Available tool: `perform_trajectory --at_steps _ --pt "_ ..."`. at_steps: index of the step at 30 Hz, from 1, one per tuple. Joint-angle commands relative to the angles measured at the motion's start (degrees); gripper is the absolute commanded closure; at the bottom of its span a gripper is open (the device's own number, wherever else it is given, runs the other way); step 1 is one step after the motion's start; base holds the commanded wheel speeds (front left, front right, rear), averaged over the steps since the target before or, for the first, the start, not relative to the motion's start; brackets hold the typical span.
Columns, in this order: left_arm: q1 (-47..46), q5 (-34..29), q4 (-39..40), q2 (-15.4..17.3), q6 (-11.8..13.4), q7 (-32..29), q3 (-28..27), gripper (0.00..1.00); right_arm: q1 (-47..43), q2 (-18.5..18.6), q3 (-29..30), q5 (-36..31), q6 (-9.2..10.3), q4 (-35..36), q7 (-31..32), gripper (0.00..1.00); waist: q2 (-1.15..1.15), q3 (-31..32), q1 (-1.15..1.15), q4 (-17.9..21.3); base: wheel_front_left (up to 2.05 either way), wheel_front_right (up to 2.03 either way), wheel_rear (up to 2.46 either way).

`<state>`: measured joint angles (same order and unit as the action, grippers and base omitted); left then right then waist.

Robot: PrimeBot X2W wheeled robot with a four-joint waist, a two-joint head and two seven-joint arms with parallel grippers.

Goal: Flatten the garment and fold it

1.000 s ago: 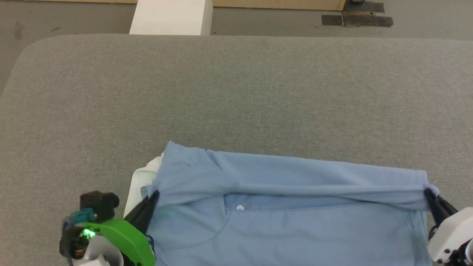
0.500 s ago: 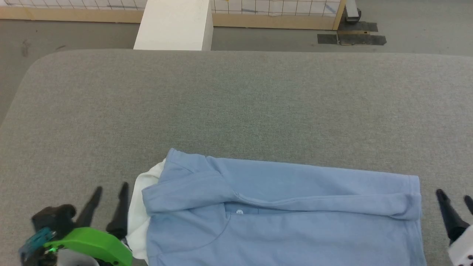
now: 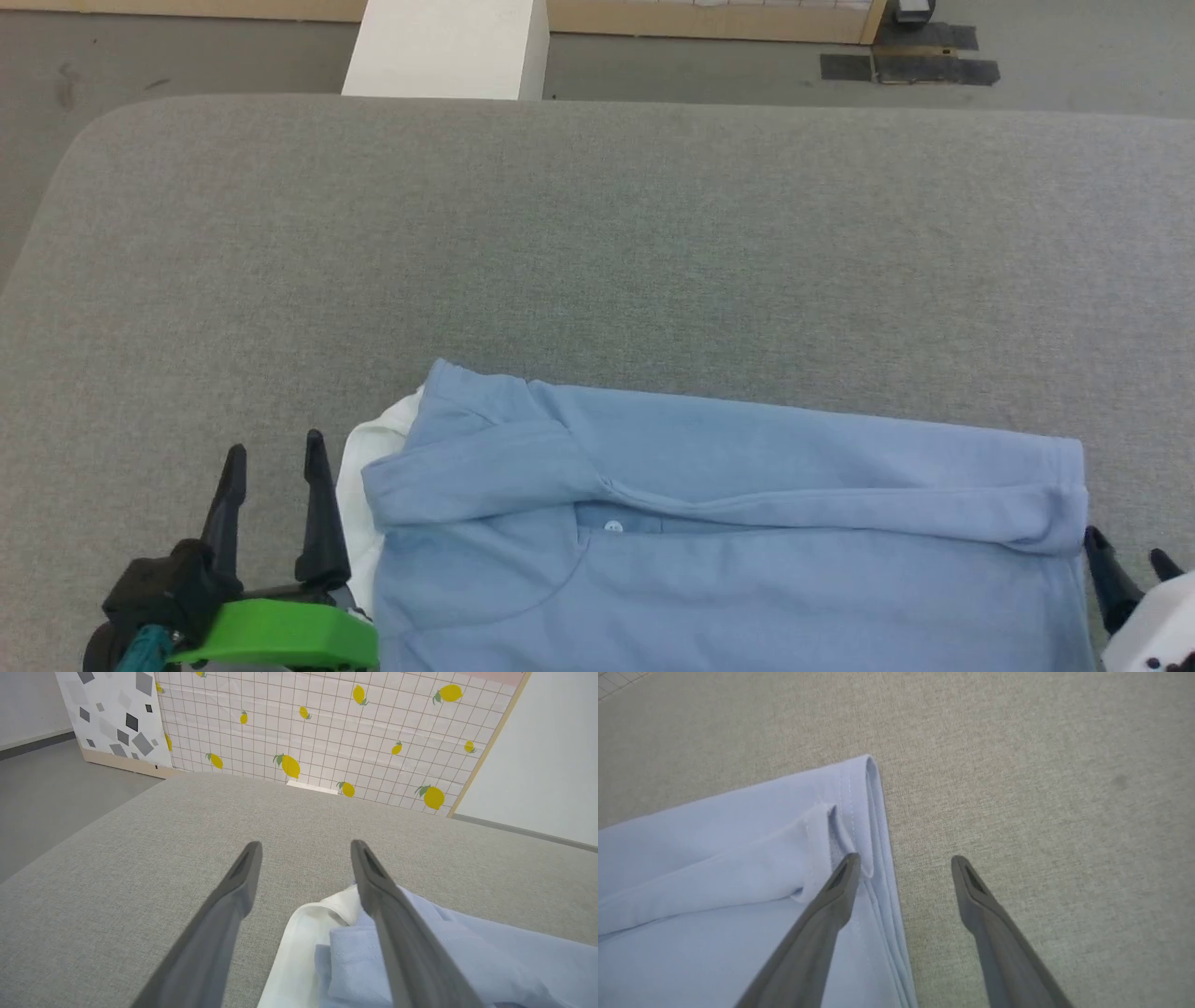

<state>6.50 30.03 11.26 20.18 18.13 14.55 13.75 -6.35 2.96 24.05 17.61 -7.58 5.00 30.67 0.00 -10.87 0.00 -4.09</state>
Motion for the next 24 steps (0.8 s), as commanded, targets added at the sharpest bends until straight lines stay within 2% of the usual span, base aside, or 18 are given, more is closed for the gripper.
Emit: perform_trajectory --at_steps 1,10,11,12,13,14,24 --pt "0.23 -1.25 -0.26 -0.19 -0.46 0.42 0.07 0.00 1.25 -0.06 -0.77 -0.18 0.09 -1.18 -0.33 0.00 0.00 -0.48 0.00 -0.49 0.00 0.00 0.00" --pt "-0.86 -3.64 -0.44 0.31 -0.93 0.43 0.64 0.00 1.71 -0.07 -6.58 0.35 0.09 -9.24 3.63 0.00 0.00 -0.32 0.00 -1.54 0.00 0.00 0.00" --pt "-0.90 -3.61 -0.55 0.32 -0.95 0.39 0.71 0.00 1.76 -0.07 -6.73 0.60 0.09 -10.08 4.11 0.04 0.00 -0.15 0.00 -1.68 0.00 0.00 0.00" --pt "-0.89 -3.56 -0.68 0.31 -0.96 0.36 0.77 0.00 1.84 -0.07 -6.88 0.57 0.09 -10.63 4.45 0.52 0.00 0.00 0.00 -1.77 0.00 0.00 0.00" --pt "-0.86 -3.47 -0.79 0.27 -0.96 0.31 0.81 0.00 1.93 -0.07 -6.74 0.59 0.09 -10.94 4.41 0.63 0.00 0.14 0.00 -1.84 0.00 0.00 0.00" --pt "-0.80 -3.35 -0.91 0.22 -0.98 0.24 0.89 0.00 2.12 -0.08 -6.40 0.59 0.09 -11.25 4.09 1.00 0.00 0.33 0.00 -1.92 0.00 0.00 0.00" --pt "0.99 -2.15 -1.00 0.18 -0.64 0.02 0.60 0.00 3.43 1.20 0.91 -1.77 0.09 -10.78 1.03 1.00 0.00 3.16 0.00 -1.36 0.00 0.00 0.00"
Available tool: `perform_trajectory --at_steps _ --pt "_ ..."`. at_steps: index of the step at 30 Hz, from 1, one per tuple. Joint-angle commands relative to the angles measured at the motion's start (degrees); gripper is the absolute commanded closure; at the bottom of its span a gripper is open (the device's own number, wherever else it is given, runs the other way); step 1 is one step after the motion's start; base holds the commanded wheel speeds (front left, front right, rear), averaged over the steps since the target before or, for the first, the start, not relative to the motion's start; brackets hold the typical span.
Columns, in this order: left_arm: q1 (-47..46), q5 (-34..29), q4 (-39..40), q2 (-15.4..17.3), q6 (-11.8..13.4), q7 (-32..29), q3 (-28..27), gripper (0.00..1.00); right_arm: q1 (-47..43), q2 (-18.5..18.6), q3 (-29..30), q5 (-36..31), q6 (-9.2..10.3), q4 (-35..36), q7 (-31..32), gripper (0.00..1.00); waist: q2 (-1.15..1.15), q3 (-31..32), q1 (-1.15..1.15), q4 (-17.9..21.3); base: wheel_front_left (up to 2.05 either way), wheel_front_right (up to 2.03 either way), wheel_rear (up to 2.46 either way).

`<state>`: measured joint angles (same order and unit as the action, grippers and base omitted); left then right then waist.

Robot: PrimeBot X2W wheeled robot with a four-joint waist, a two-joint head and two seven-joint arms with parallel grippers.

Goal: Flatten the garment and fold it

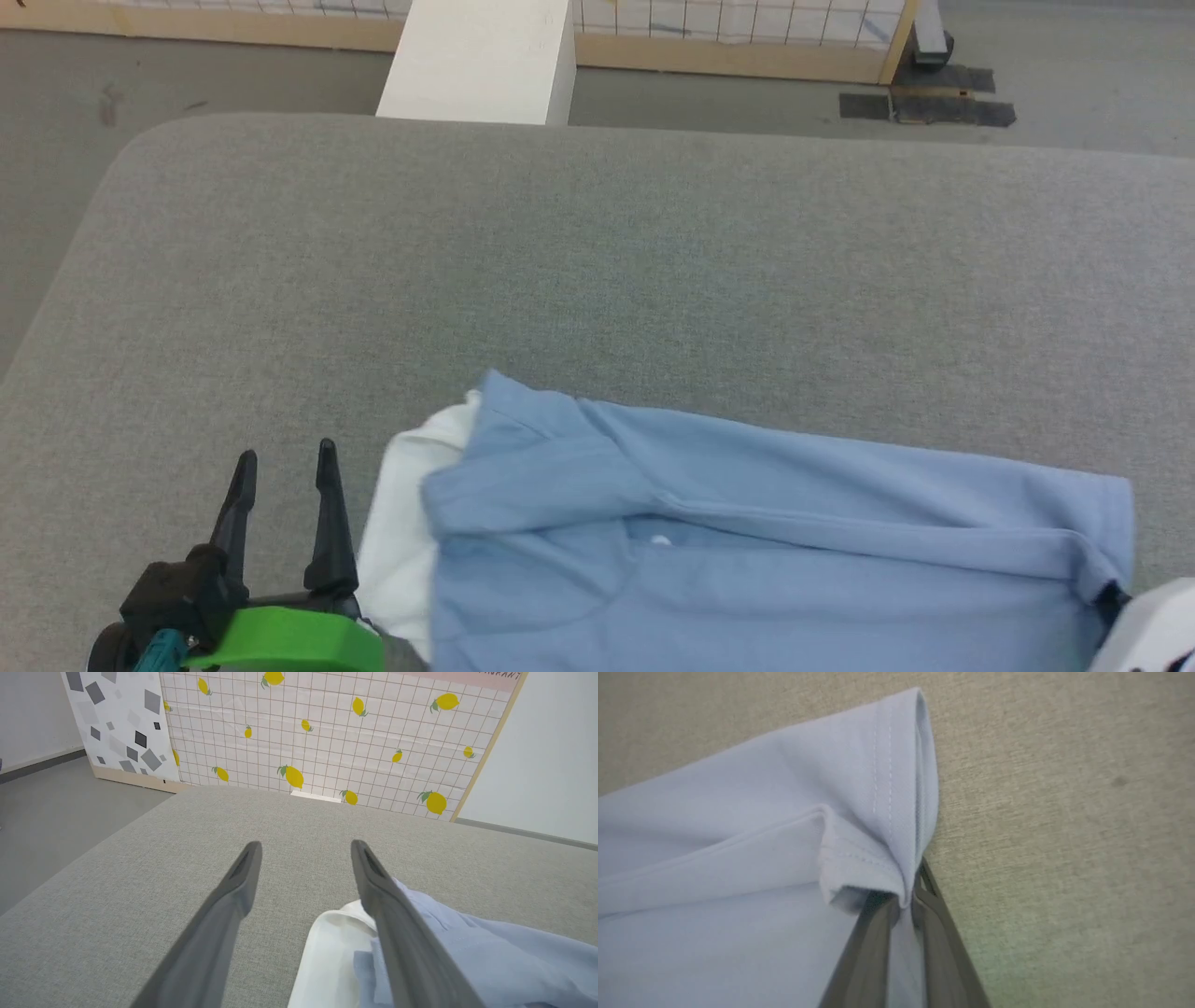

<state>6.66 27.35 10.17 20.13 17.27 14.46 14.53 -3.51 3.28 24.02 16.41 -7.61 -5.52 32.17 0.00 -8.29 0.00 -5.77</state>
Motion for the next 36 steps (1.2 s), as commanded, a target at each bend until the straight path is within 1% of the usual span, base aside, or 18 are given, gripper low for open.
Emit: perform_trajectory --at_steps 1,6,8,10,12,15,22,26,31,36 --pt "0.99 0.59 0.13 0.26 0.26 0.09 -0.20 0.00 0.72 1.32 1.89 -0.70 0.12 -0.23 -0.51 1.00 0.00 0.75 0.00 0.37 0.00 0.00 0.00" --pt "1.40 0.83 0.45 0.40 0.28 -0.30 0.05 0.00 1.45 4.43 8.31 -1.72 0.12 -0.35 -0.67 1.00 0.00 1.28 0.00 0.57 0.00 0.00 0.00" --pt "1.38 0.85 0.61 0.48 0.32 -0.47 0.13 0.00 1.67 5.87 9.79 -2.32 0.12 -0.07 -0.53 1.00 0.00 1.13 0.00 0.63 0.00 0.00 0.00" --pt "1.32 0.88 0.67 0.50 0.32 -0.61 0.26 0.00 1.90 6.72 9.95 -2.29 0.12 0.56 0.07 1.00 0.00 0.94 0.00 0.70 0.00 0.00 0.00" --pt "1.27 1.05 0.50 0.39 0.26 -0.67 0.41 0.00 2.02 6.75 8.82 -1.25 0.12 2.02 1.44 1.00 0.00 0.79 0.00 0.77 0.00 0.00 0.00" --pt "1.16 1.36 0.15 -0.03 0.17 -0.62 0.61 0.00 1.47 6.36 4.77 1.34 0.12 5.26 4.35 1.00 0.00 0.68 0.00 0.86 0.00 0.00 0.00" --pt "0.42 1.91 -1.23 -1.18 -0.47 -0.30 1.05 0.00 -0.44 2.99 -7.01 7.43 0.12 16.73 13.20 1.00 0.00 0.86 0.00 0.57 0.00 0.00 0.00" --pt "-0.24 2.21 -2.12 -1.59 -1.07 -0.11 0.95 0.00 -0.58 1.71 -13.94 9.58 0.12 21.15 17.09 1.00 0.00 0.91 0.00 0.07 0.00 0.00 0.00" --pt "-0.67 2.46 -2.87 -1.99 -1.59 0.06 0.83 0.00 1.09 0.89 -22.56 11.18 0.12 23.59 19.64 1.00 0.00 0.82 0.00 -1.11 0.00 0.00 0.00" --pt "-0.80 2.46 -3.22 -2.34 -1.78 0.17 0.83 0.00 4.34 0.51 -30.14 11.61 0.12 23.00 19.73 1.00 0.00 0.51 0.00 -2.21 0.00 0.00 0.00"
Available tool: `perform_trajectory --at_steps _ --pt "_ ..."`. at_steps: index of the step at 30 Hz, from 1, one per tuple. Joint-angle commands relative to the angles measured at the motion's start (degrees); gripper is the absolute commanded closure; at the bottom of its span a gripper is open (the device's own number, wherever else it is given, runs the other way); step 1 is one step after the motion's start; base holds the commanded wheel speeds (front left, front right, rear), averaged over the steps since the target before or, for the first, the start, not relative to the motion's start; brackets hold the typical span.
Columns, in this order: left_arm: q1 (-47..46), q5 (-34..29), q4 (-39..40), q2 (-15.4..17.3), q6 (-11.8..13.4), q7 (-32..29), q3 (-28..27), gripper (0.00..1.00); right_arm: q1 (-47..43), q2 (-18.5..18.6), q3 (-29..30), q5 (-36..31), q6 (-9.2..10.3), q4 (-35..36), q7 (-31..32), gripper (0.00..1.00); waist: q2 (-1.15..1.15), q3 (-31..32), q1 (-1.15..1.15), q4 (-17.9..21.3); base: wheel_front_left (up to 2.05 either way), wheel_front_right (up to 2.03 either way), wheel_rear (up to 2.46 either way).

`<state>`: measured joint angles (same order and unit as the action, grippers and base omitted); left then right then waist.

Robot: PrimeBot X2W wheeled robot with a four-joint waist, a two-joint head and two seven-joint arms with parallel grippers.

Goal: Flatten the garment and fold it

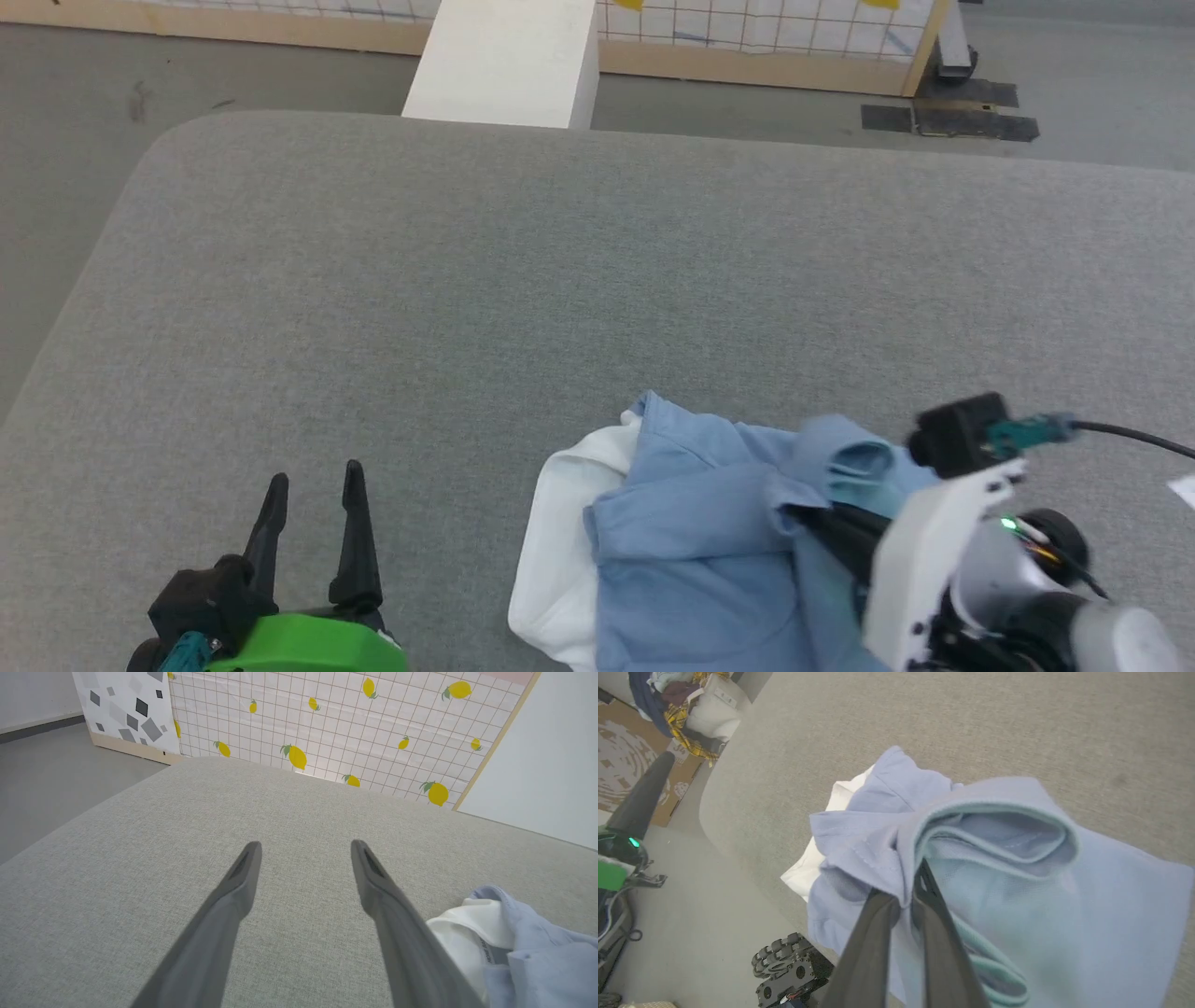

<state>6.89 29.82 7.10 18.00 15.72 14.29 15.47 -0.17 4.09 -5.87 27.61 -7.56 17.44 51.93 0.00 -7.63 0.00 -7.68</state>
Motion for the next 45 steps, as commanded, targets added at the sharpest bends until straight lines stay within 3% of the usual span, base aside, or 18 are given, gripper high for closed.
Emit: perform_trajectory --at_steps 1,10,20,22,23,24,29,34,39,45 --pt "-1.05 0.00 -0.22 -0.28 -0.27 0.36 -0.13 0.00 1.83 -0.42 -1.73 0.49 0.08 -0.59 -0.15 1.00 0.00 -0.25 0.00 -0.49 0.00 0.00 0.00" --pt "-2.19 0.01 -1.10 -1.36 -0.98 0.48 0.52 0.00 9.80 -1.13 -11.43 -1.63 0.08 -10.22 -5.06 1.00 0.00 -1.57 0.00 -2.66 0.00 0.00 0.00" --pt "-3.15 0.03 -3.29 -2.59 -1.97 0.58 1.25 0.00 17.82 -1.20 -20.70 -0.05 0.08 -27.47 -15.82 1.00 0.00 -1.55 0.00 -4.28 0.00 0.00 0.00" --pt "-3.53 0.09 -3.94 -2.77 -2.29 0.59 1.46 0.00 19.06 -1.20 -21.62 -0.02 0.08 -31.17 -18.00 0.76 0.00 -1.35 0.00 -4.62 0.00 0.00 0.00" --pt "-3.73 0.12 -4.30 -2.86 -2.46 0.60 1.56 0.00 19.79 -1.20 -22.19 -0.28 0.08 -33.05 -19.20 0.53 0.00 -1.23 0.00 -4.77 0.00 0.00 0.00" --pt "-3.87 0.16 -4.56 -2.92 -2.59 0.60 1.63 0.00 20.22 -1.20 -22.44 -0.19 0.08 -34.49 -20.09 0.00 0.00 -1.11 0.00 -4.85 0.00 0.00 0.00" --pt "-4.14 0.49 -5.87 -3.03 -3.06 0.62 1.58 0.00 22.30 -1.21 -24.61 2.39 0.08 -38.91 -24.32 0.00 0.00 -0.42 0.00 -4.42 0.00 0.00 0.00" --pt "-3.37 0.70 -6.11 -2.74 -3.11 0.64 1.10 0.00 23.39 -1.21 -24.30 4.63 0.08 -36.52 -26.15 0.00 0.00 0.33 0.00 -2.63 0.00 0.00 0.00" --pt "-2.53 0.38 -5.10 -2.28 -2.88 0.65 0.62 0.00 19.04 -1.07 -12.97 -2.01 0.08 -30.42 -28.26 0.00 0.00 0.75 0.00 -1.31 0.00 0.00 0.00" --pt "-1.91 0.01 -3.76 -1.58 -2.62 0.66 0.35 0.00 6.25 -0.41 3.11 -8.17 0.08 -18.16 -25.77 0.00 0.00 0.08 0.00 0.13 0.00 0.00 0.00"
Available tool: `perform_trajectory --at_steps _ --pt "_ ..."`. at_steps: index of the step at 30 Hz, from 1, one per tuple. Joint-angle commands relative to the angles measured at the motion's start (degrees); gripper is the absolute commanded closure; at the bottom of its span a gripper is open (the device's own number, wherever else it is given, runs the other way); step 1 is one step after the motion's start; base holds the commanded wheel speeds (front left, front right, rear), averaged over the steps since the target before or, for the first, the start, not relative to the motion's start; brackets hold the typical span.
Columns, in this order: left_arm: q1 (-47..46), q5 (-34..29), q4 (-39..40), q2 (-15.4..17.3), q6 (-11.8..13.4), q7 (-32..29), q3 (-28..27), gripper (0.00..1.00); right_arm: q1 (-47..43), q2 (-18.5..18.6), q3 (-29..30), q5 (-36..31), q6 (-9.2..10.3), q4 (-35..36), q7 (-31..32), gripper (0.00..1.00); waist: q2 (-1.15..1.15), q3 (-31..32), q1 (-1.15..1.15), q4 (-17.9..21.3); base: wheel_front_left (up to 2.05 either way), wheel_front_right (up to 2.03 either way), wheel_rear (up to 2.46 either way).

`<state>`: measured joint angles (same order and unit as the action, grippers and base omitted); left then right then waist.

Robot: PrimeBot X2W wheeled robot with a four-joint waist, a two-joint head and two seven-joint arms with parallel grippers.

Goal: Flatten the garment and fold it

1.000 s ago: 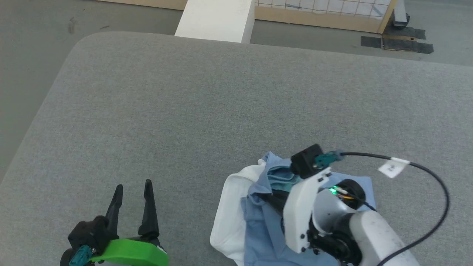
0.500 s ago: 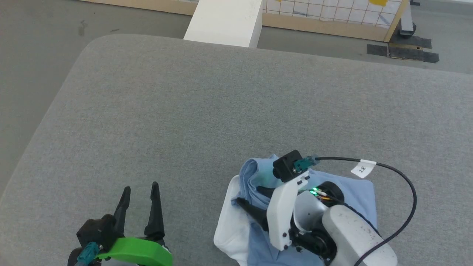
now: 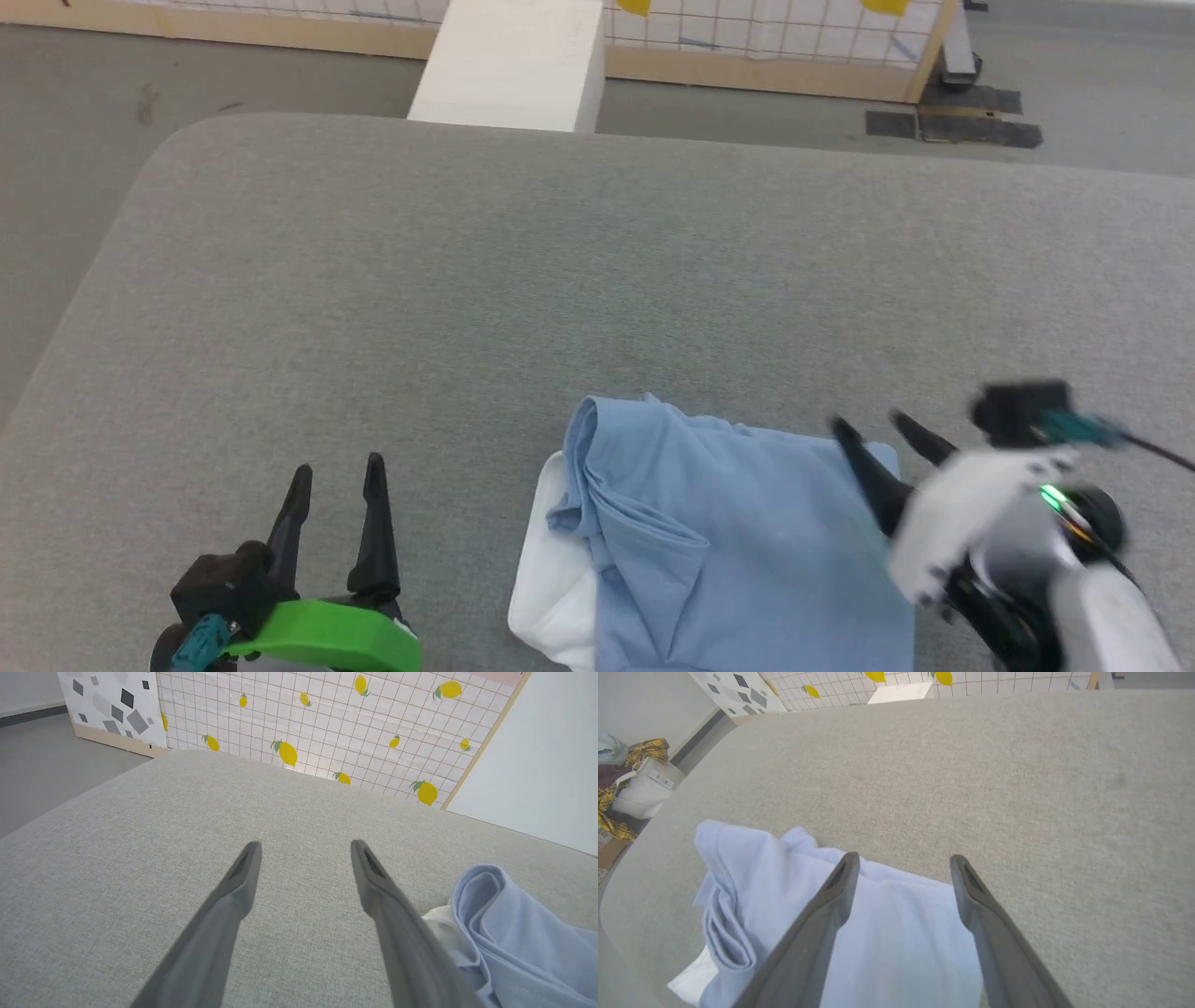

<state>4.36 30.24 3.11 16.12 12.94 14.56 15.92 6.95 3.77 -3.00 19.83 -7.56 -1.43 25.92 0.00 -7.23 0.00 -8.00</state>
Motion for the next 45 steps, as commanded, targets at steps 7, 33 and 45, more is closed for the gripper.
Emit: perform_trajectory --at_steps 7,33,45 --pt "0.64 -0.46 0.65 0.53 0.24 0.34 0.08 0.00 -11.03 -0.72 6.58 -0.43 0.08 8.02 4.78 0.00 0.00 -1.10 0.00 1.65 0.00 0.00 0.00" --pt "-1.38 -1.12 2.31 1.54 0.46 -0.46 0.99 0.00 -4.74 -0.89 4.14 4.01 0.08 -8.38 -0.21 1.00 0.00 -0.32 0.00 0.15 0.00 0.00 0.00" --pt "-1.62 -1.45 3.68 2.05 1.12 -0.98 1.13 0.00 6.02 2.78 7.50 -6.26 0.08 -7.45 6.15 1.00 0.00 0.33 0.00 6.82 0.00 0.00 0.00"
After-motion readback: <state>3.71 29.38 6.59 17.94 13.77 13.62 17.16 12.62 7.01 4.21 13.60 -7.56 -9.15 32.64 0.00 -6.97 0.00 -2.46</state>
